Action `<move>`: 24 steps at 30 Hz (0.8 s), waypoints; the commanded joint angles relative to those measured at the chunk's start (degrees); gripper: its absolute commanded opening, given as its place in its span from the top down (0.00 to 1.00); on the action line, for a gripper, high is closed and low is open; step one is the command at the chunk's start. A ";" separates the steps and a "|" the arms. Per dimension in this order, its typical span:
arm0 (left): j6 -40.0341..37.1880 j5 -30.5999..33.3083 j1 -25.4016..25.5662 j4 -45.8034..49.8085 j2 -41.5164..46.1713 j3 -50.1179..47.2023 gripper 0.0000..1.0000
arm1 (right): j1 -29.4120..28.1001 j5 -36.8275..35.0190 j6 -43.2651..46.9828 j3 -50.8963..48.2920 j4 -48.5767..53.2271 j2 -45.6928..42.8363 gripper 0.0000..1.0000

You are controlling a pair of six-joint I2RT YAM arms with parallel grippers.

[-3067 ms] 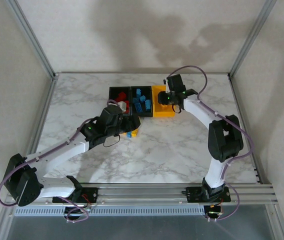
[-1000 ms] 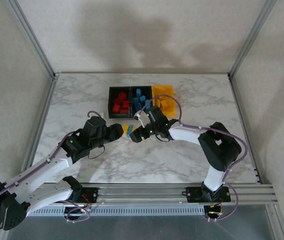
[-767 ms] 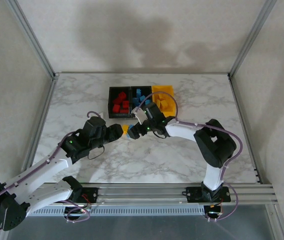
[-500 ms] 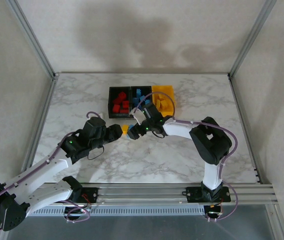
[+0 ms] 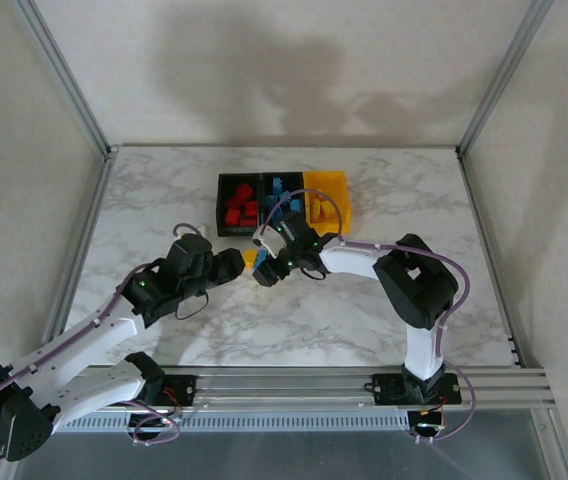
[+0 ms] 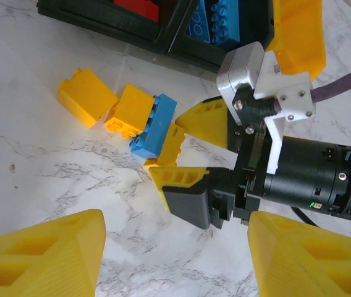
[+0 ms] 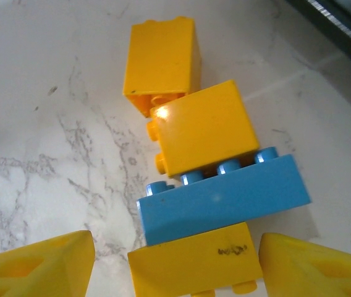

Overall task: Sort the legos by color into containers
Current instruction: Pick up the lego from the center of the table.

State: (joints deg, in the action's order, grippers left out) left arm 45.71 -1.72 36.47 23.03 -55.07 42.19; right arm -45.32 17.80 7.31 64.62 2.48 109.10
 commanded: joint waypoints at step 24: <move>0.18 0.15 -0.78 0.09 0.14 0.20 0.38 | -2.84 -9.22 1.25 -0.73 3.95 -4.47 0.61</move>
State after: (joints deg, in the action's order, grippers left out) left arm 45.71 -1.72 36.25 23.00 -55.55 42.17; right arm -47.68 10.13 8.99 65.04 4.54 108.71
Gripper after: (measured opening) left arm 0.621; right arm 0.457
